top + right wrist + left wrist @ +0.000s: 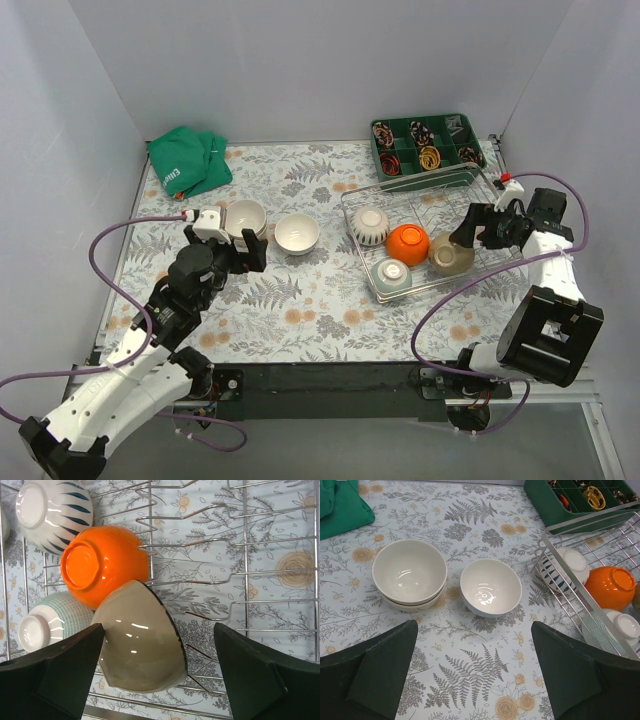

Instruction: Unload the bowls from the dish rack

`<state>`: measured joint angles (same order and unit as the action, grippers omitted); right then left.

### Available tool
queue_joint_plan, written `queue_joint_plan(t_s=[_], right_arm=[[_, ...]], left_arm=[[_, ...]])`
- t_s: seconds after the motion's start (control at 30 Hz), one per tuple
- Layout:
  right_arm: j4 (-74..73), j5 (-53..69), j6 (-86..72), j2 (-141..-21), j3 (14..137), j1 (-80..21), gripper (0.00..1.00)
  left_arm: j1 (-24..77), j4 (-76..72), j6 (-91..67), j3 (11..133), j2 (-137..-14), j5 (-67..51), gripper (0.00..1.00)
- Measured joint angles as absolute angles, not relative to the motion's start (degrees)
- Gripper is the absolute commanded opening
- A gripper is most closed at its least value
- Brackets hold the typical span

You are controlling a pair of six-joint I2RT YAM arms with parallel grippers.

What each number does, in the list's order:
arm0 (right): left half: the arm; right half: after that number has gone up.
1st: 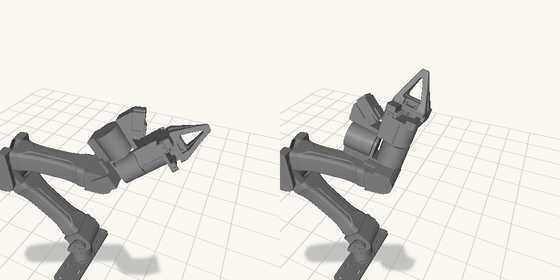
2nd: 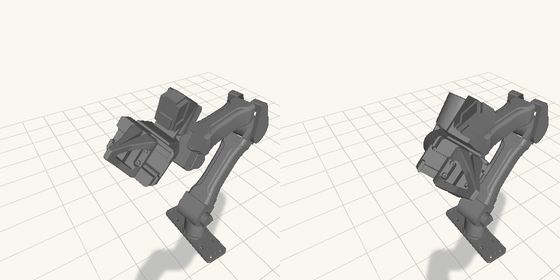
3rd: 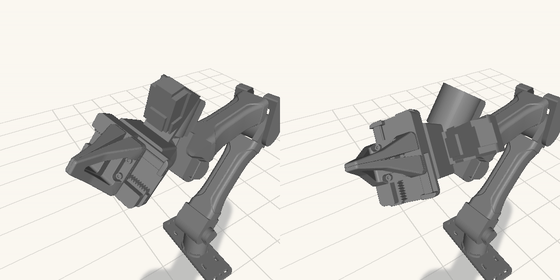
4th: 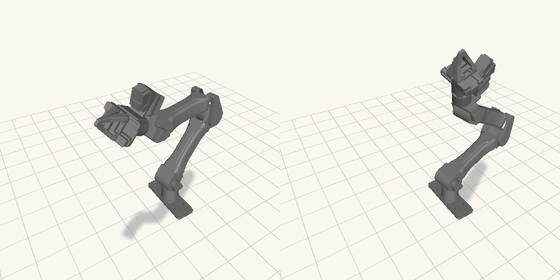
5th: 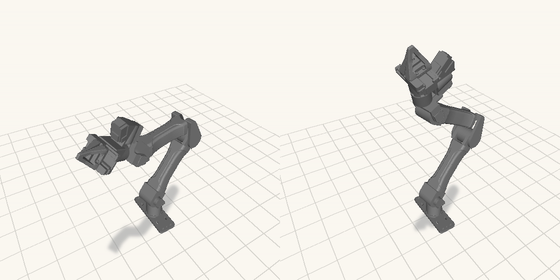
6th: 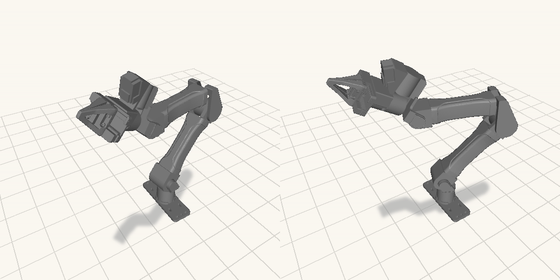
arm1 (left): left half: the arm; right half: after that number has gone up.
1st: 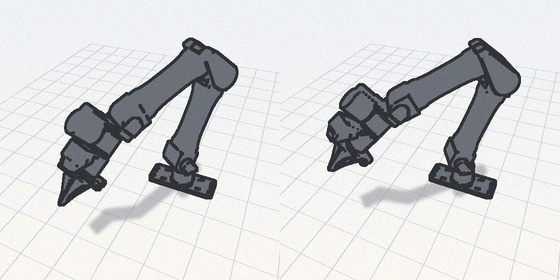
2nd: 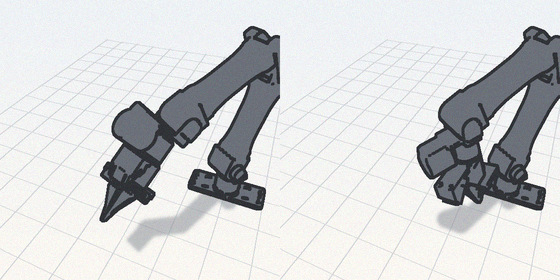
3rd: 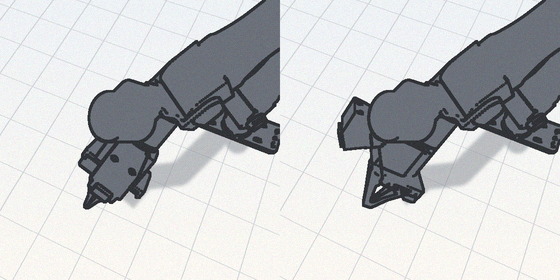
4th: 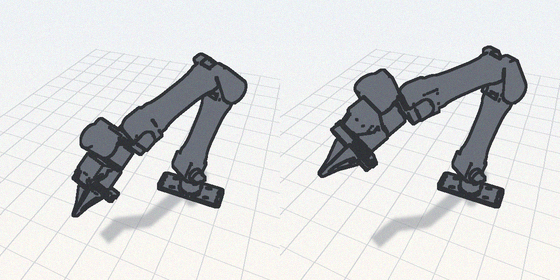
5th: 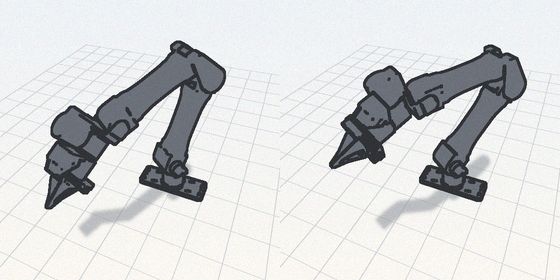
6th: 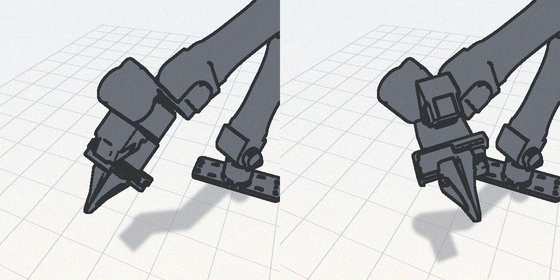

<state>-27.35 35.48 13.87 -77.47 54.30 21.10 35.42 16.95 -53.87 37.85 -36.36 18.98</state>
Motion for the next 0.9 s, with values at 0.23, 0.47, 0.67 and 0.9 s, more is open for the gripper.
queue_joint_plan(t_s=[0.23,0.47,0.67,0.9], right_arm=[[-29.52,40.14,17.89,-77.60,54.30,21.10,0.99],[-30.50,41.65,19.27,-78.02,54.04,21.12,0.99],[-30.72,42.68,19.49,-78.00,53.84,21.12,0.99],[-31.44,43.70,19.70,-78.00,52.58,21.10,0.98]], left_arm=[[35.86,15.88,-53.43,36.84,-35.79,18.83,0.98],[35.99,15.75,-53.25,36.56,-35.77,18.61,0.98],[36.14,15.44,-53.04,36.29,-35.62,18.55,0.98],[36.16,15.38,-52.86,36.21,-35.24,18.22,0.98]])
